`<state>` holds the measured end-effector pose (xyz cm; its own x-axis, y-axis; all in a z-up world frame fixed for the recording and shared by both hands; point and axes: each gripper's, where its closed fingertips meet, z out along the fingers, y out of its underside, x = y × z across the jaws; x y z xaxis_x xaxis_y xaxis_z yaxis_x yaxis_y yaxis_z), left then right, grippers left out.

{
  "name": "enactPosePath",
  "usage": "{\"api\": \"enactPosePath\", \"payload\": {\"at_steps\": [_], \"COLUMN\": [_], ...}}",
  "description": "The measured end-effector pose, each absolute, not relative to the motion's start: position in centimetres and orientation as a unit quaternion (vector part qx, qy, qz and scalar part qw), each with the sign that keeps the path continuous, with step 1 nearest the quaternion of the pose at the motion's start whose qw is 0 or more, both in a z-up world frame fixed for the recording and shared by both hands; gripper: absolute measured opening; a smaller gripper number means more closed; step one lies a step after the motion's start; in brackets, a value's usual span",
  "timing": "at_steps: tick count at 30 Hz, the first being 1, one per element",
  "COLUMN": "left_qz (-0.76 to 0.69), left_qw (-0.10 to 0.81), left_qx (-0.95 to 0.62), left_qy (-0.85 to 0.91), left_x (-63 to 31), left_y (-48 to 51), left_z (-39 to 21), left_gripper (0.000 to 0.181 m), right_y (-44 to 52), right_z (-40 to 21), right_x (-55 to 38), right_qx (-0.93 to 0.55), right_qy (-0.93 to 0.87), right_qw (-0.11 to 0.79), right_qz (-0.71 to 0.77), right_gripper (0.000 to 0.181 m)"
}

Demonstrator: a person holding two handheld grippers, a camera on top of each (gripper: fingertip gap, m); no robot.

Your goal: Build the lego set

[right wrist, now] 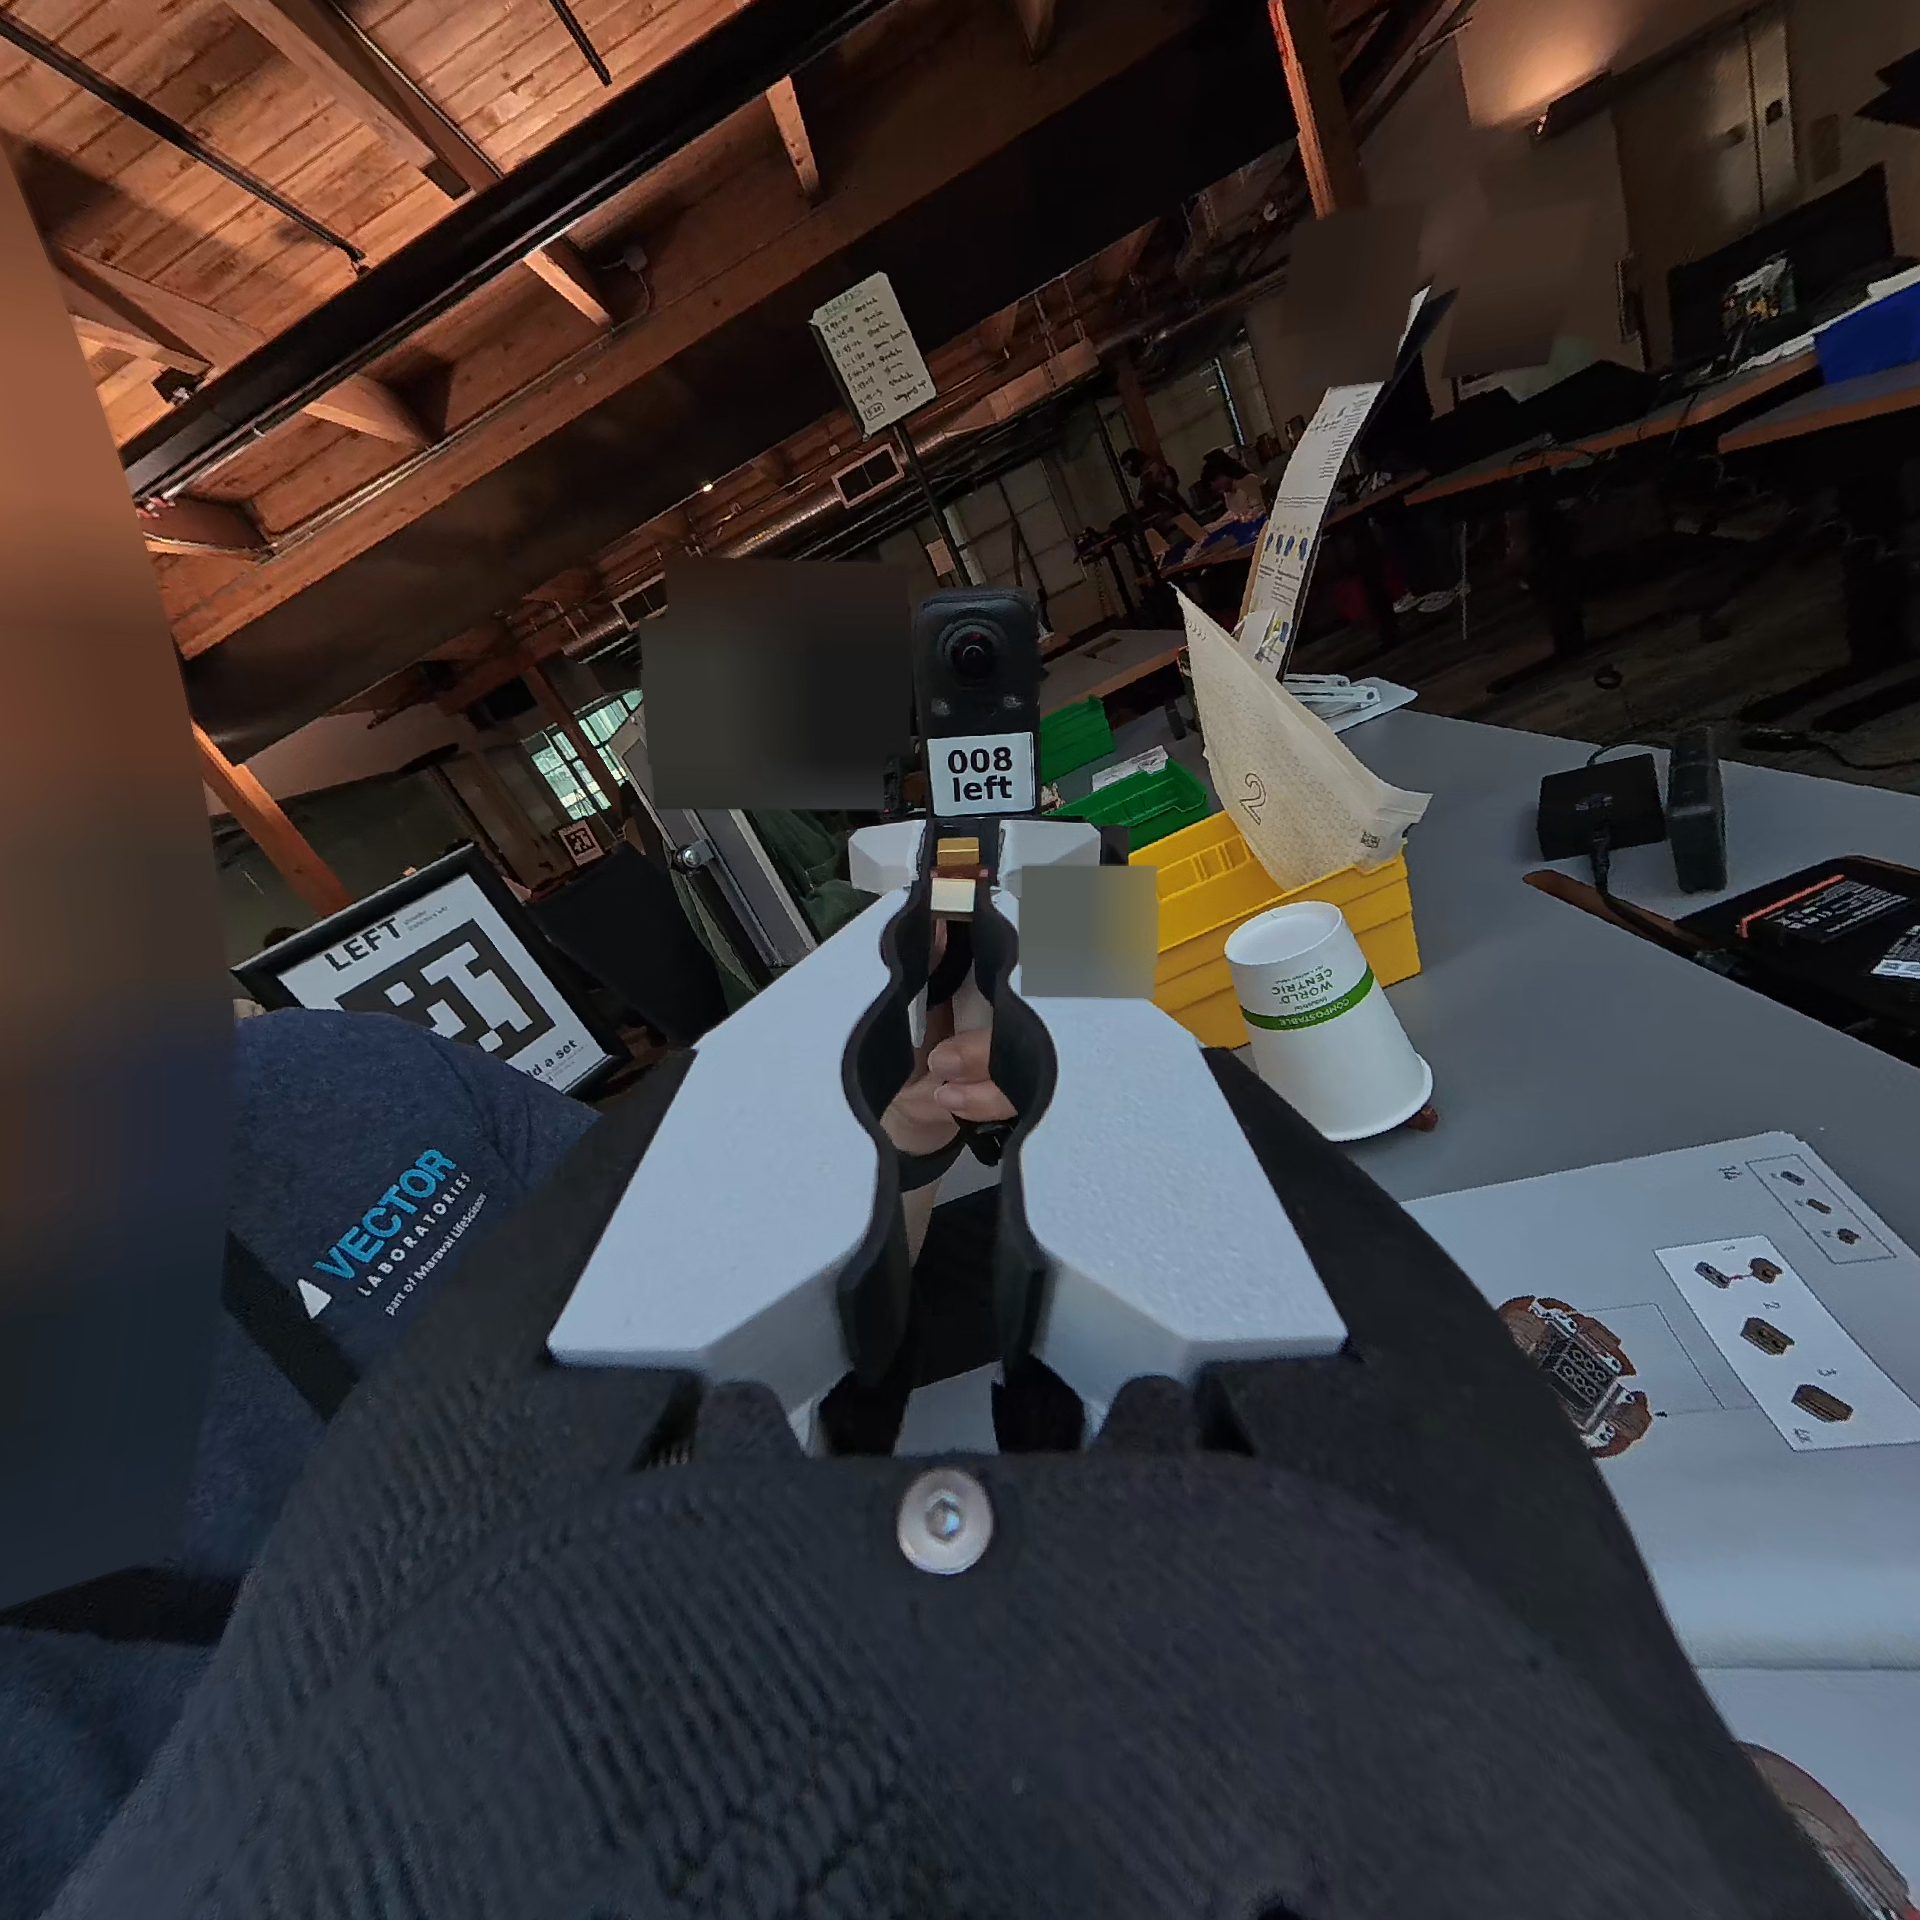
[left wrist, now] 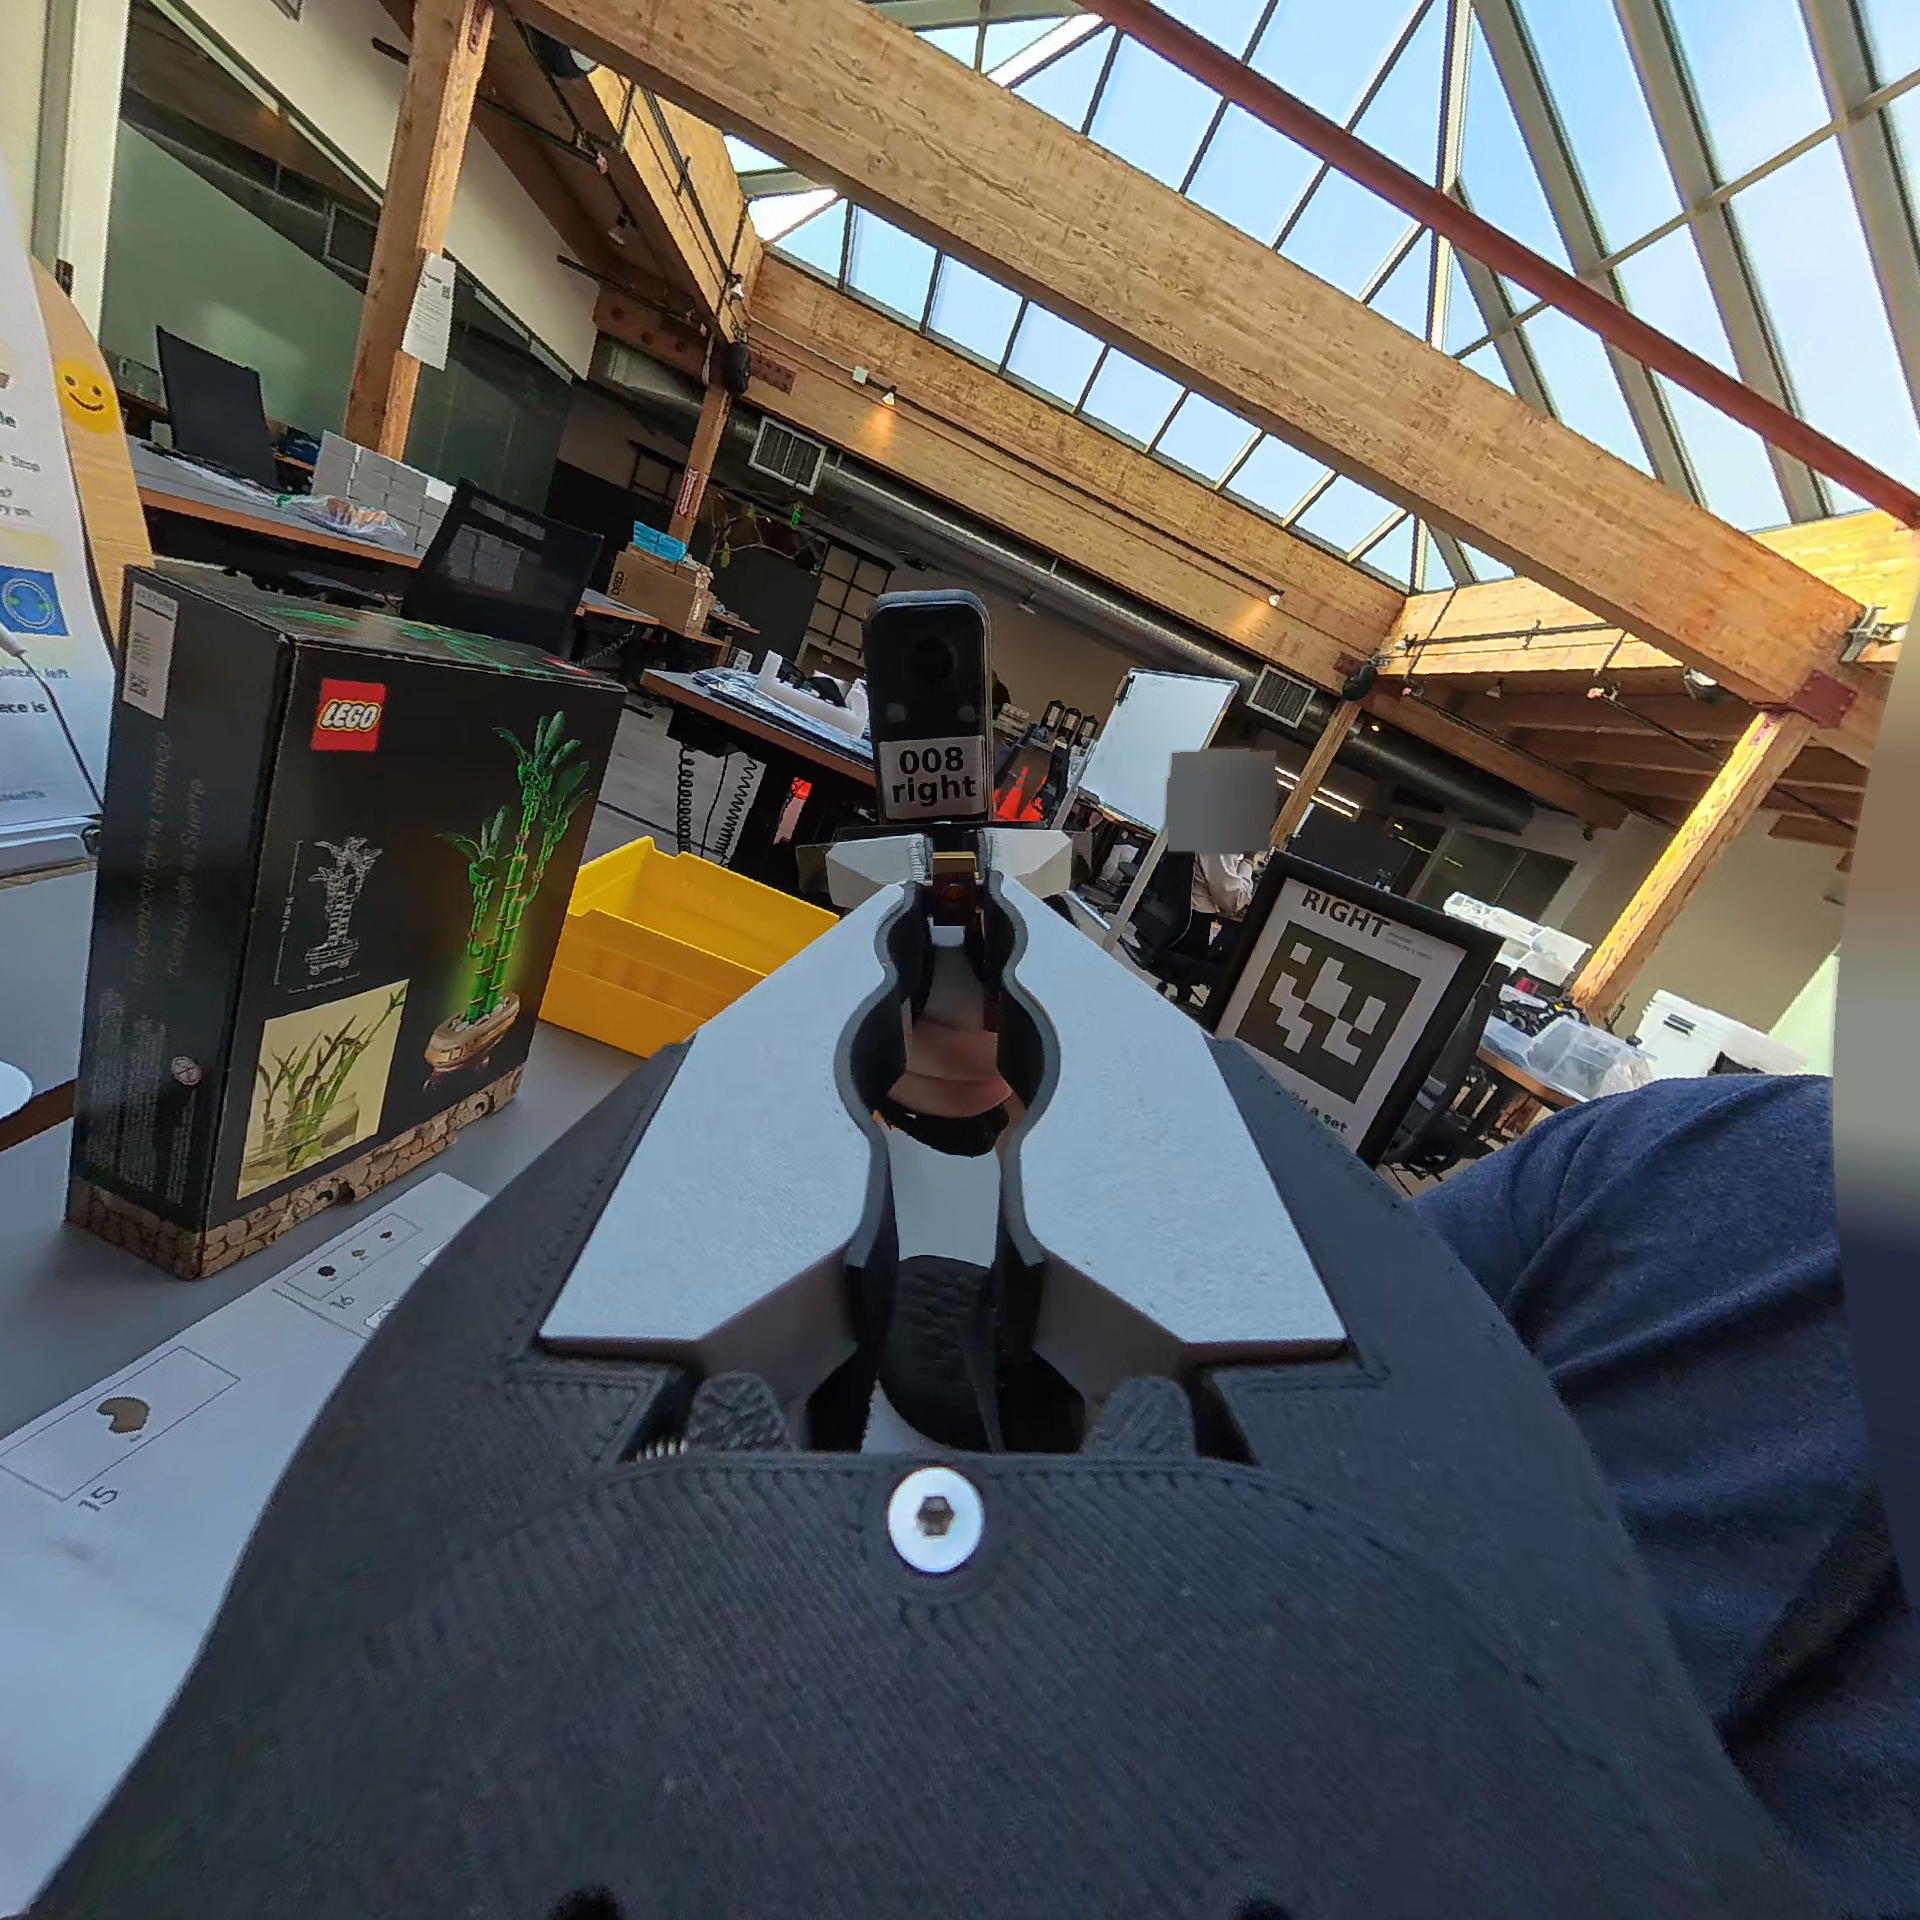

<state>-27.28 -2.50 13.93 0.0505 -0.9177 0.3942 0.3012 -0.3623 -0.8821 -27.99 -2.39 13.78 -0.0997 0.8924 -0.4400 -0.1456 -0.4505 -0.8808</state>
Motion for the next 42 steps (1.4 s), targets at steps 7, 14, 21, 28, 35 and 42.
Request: {"api": "enactPosePath", "payload": {"at_steps": [7, 14, 21, 28, 35, 42], "left_qz": [-0.599, -0.627, -0.621, -0.618, -0.603, -0.584], "left_qw": [0.499, 0.470, 0.441, 0.441, 0.478, 0.514], "left_qx": [-0.556, -0.558, -0.580, -0.584, -0.583, -0.578], "left_qy": [0.287, 0.273, 0.289, 0.287, 0.260, 0.247], "left_x": [-27.3, -27.0, -27.2, -27.3, -30.7, -34.6], "left_y": [-2.0, -1.9, -1.8, -1.4, -0.3, -0.5], "left_z": [13.4, 13.0, 12.0, 11.7, 12.9, 14.8], "left_gripper": [0.009, 0.009, 0.009, 0.009, 0.009, 0.009], "right_y": [-1.9, -1.7, -1.7, -1.2, -0.8, -6.8], "right_z": [13.4, 13.0, 12.0, 11.7, 2.0, -15.3], "right_x": [-28.0, -27.8, -28.0, -28.2, -24.9, -19.1], "right_qx": [-0.549, -0.562, -0.586, -0.585, -0.743, -0.835], "right_qy": [-0.332, -0.339, -0.363, -0.359, -0.455, -0.533], "right_qw": [0.386, 0.390, 0.395, 0.393, 0.304, 0.044], "right_qz": [0.663, 0.646, 0.607, 0.612, 0.385, 0.126], "right_gripper": [0.007, 0.007, 0.007, 0.007, 0.007, 0.007]}}
